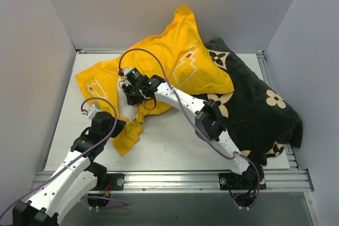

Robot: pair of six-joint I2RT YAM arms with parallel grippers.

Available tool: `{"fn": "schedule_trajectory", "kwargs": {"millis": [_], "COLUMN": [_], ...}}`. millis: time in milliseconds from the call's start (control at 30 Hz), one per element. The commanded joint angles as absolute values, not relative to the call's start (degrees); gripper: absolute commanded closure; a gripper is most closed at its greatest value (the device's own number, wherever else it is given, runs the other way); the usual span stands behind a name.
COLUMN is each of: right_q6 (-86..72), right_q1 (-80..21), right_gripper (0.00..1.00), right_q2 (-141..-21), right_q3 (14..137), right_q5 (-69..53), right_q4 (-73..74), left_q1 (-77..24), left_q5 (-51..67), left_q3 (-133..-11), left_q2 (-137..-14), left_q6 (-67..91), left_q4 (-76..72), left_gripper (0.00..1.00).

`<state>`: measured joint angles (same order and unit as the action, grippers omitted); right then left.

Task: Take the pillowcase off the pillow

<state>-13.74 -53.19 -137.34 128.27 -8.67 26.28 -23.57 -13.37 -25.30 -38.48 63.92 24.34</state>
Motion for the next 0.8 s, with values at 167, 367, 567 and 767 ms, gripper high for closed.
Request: {"fn": "schedule_trajectory", "kwargs": {"millis": [167,367,567,767], "right_q6": [-19.6,-25.9,-29.9,-31.5], "right_q1": [-44.7,-39.9,-36.4,-35.0], "right_gripper": [1.0,1.0,1.0,1.0], "right_q2": [-134.0,-129.2,-124.6,-122.7], "right_q3": [130.7,133.1,133.2,135.4], "right_q5": [-2.8,-2.9,-5.0,-4.7], "right_q4": [28.4,26.1,22.6,21.9], "left_q1": [-23.7,-23.7,-23.7,-23.7], "left_q5": [-16.3,-14.3,-13.3,-12.4], "left_q3": [-26.1,-23.1,-21.5,-20.1], "left_q2": [-38.8,-40.0,-42.1,-44.6], "left_q6": [66.1,69.1,69.7,68.8], "left_q4": [39.5,39.6,39.0,38.1], "left_gripper": [1.0,1.0,1.0,1.0]}}
